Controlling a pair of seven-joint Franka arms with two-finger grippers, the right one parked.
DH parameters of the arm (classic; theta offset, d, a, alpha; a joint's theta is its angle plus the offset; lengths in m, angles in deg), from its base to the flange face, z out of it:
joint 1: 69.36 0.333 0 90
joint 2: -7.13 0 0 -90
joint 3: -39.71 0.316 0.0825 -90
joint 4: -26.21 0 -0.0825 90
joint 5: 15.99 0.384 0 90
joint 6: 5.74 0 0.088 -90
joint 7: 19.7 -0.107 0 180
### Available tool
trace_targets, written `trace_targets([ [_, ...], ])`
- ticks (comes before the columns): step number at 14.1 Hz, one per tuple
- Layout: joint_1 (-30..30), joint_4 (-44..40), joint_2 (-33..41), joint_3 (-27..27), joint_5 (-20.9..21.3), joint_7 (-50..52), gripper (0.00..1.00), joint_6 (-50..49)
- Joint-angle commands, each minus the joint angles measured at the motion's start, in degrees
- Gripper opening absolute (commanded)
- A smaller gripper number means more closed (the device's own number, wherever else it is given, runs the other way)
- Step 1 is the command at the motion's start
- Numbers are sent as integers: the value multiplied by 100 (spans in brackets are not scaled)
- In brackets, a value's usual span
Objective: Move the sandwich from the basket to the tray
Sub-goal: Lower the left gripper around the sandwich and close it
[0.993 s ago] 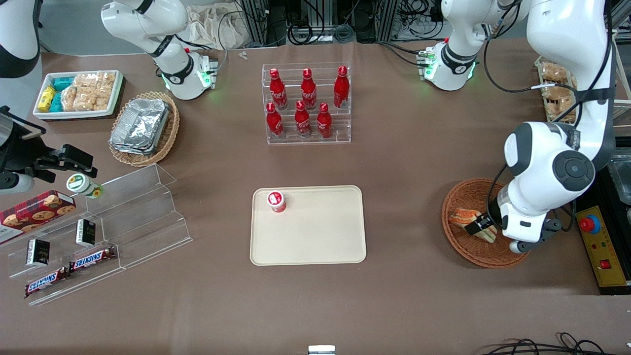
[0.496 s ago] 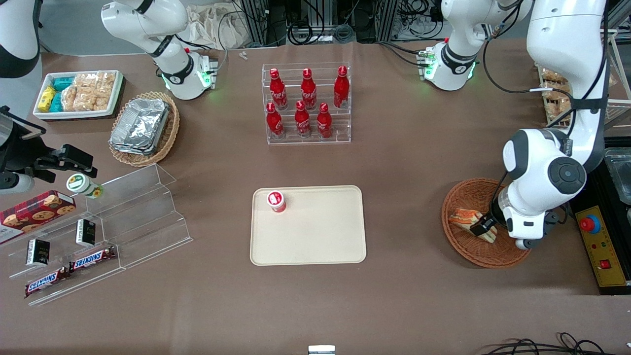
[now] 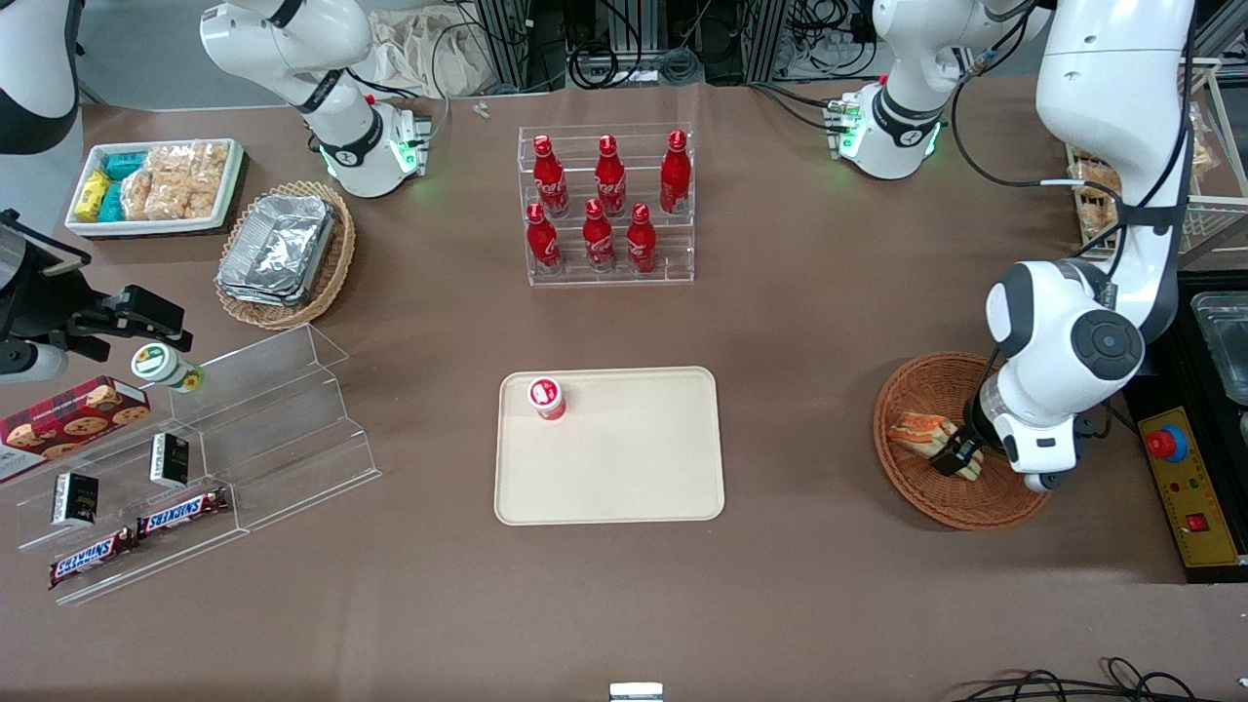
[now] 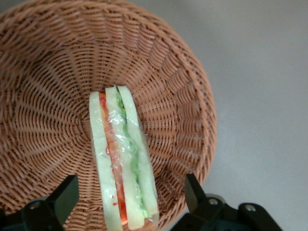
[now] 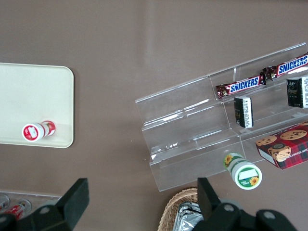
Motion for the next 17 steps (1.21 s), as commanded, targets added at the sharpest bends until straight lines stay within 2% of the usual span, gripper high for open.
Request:
trace_targets([
  [1, 15, 606, 74, -15, 86, 277, 99, 876],
  [7, 24, 616, -110, 3, 121, 382, 98, 1107],
  [10, 24, 616, -181, 64, 121, 391, 90, 1125],
  [12, 24, 608, -198, 64, 121, 392, 79, 1168],
  [16, 24, 608, -172, 82, 121, 435, 37, 1177],
  [17, 24, 599, -120, 82, 121, 496, 29, 1134],
])
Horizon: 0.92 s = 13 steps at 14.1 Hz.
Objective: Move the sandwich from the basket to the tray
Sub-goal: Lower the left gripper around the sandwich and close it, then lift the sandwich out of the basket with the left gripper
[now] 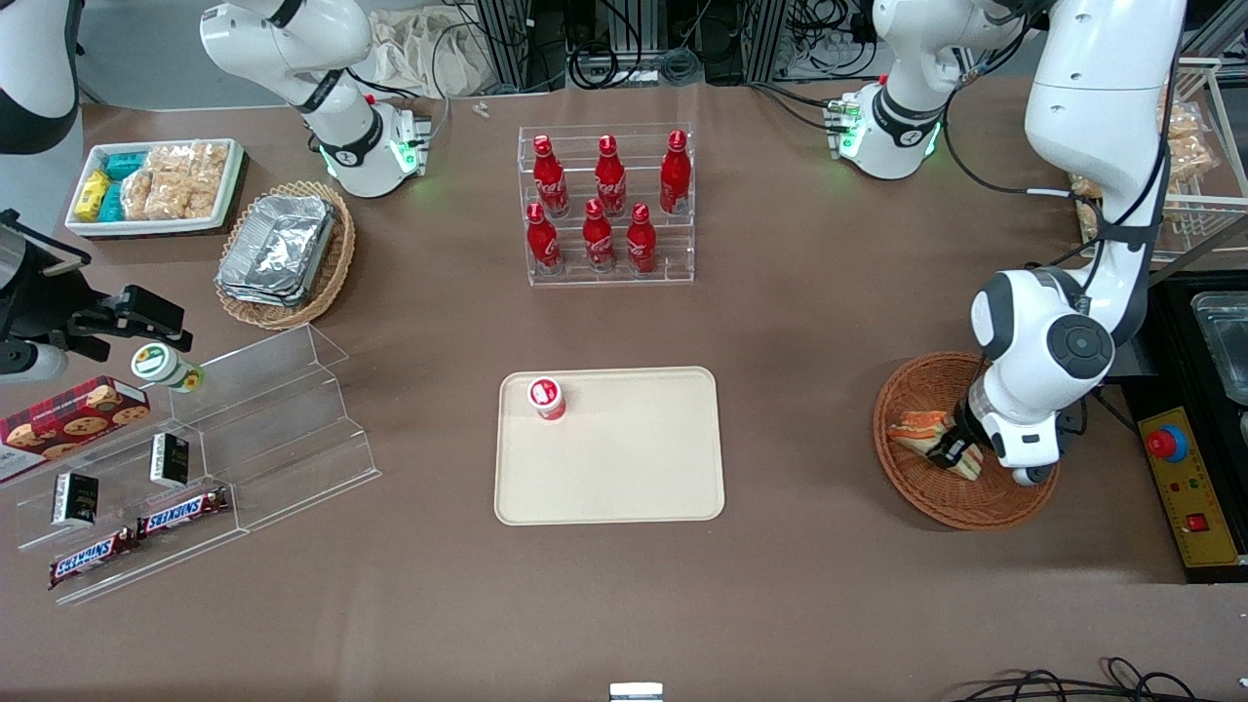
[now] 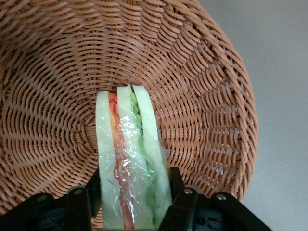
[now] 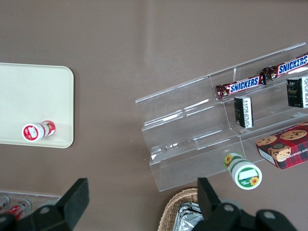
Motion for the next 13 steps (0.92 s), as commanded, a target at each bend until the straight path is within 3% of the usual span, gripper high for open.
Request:
trace_targets([
  [1, -3, 222, 290, 0, 122, 526, 21, 336],
  [3, -12, 74, 615, 9, 131, 563, 9, -425],
  [5, -20, -303, 966, 9, 131, 536, 6, -1435],
  [9, -20, -1856, 1205, 0, 140, 475, 6, -3904],
  [13, -108, -3361, 1196, -131, 140, 63, 6, -5612],
])
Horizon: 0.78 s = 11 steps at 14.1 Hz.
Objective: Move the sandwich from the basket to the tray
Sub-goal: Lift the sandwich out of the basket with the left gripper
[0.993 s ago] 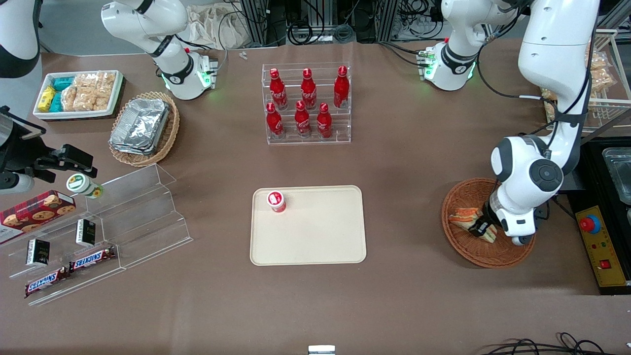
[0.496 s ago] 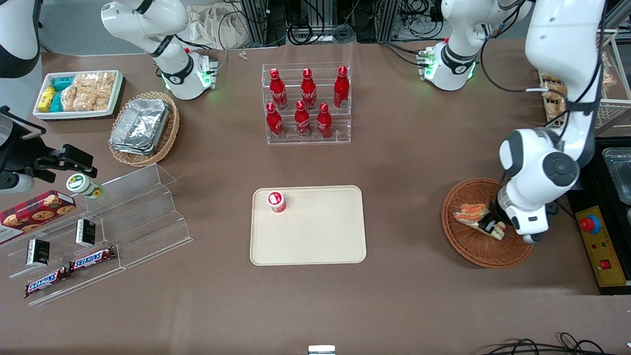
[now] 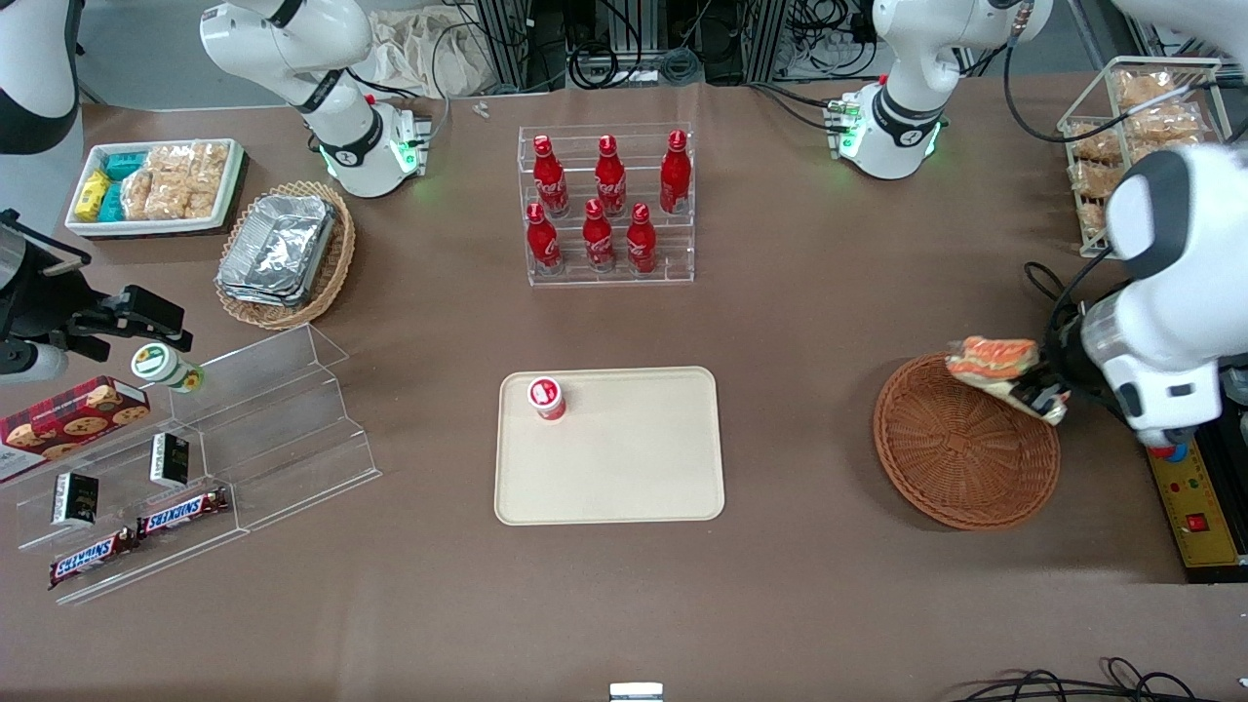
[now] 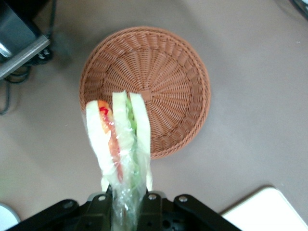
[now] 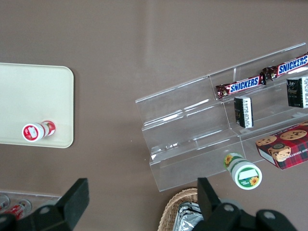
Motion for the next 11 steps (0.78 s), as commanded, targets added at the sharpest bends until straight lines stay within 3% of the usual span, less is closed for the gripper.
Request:
trace_targets([
  [1, -66, -935, -153, -265, 57, -431, 6, -786],
  [7, -66, -1069, -179, -1284, 57, -2109, 8, -1113],
  [10, -75, -1069, -337, -1899, 118, -2182, 9, -1043],
  [11, -153, -1078, -451, -2110, 328, -2165, 9, -982],
])
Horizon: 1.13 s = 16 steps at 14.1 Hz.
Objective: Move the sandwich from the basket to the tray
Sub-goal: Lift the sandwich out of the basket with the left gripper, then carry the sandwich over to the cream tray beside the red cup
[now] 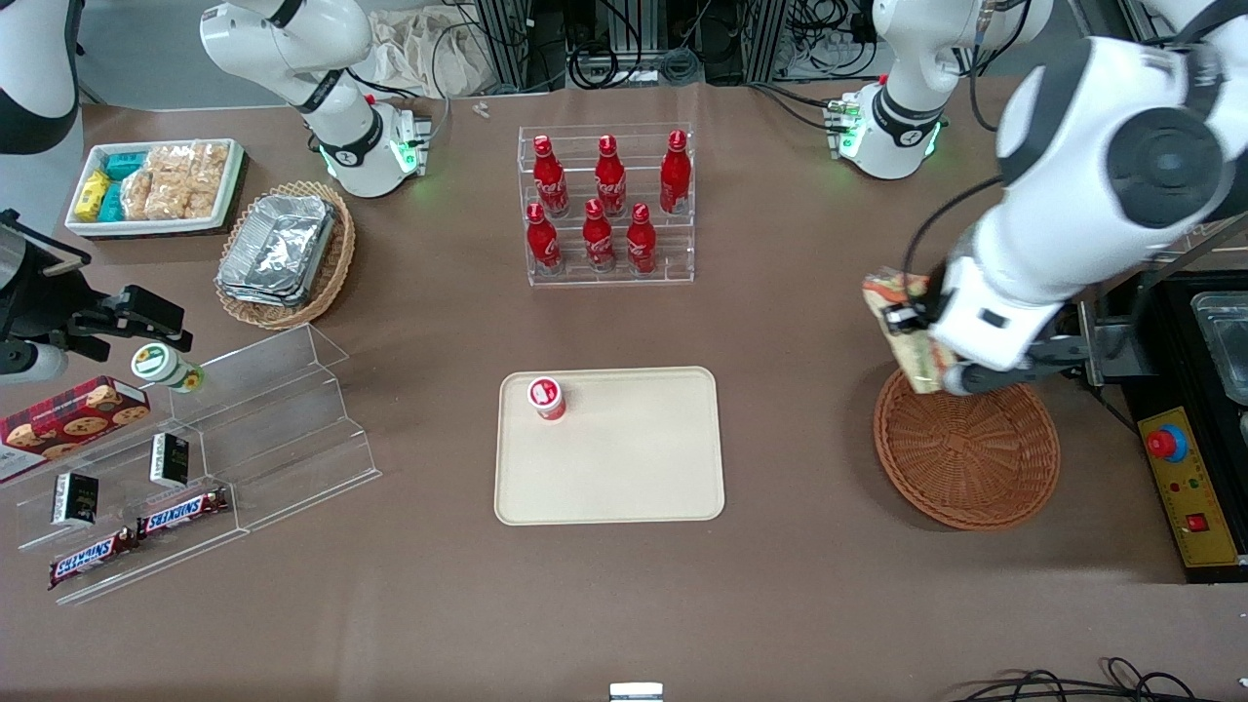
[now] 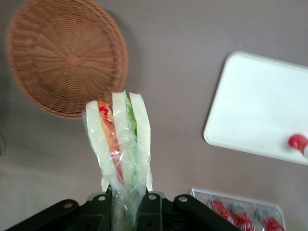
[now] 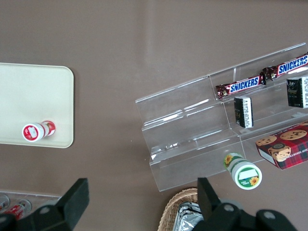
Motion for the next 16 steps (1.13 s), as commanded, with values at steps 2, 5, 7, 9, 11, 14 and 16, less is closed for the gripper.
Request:
trace_targets([
  [2, -437, -181, -425, -486, 728, -123, 10, 86],
  [5, -597, -146, -724, -503, 607, -157, 10, 542],
  [7, -799, -163, -1171, -495, 606, -97, 12, 893],
  [9, -1045, -163, -1593, -486, 711, -88, 12, 1454],
  [11, -1081, -146, -1945, -486, 703, -96, 12, 2192],
  [14, -1238, -137, -2438, -486, 712, -105, 12, 2984],
  [16, -1265, -58, -2728, -486, 712, -149, 12, 3293],
])
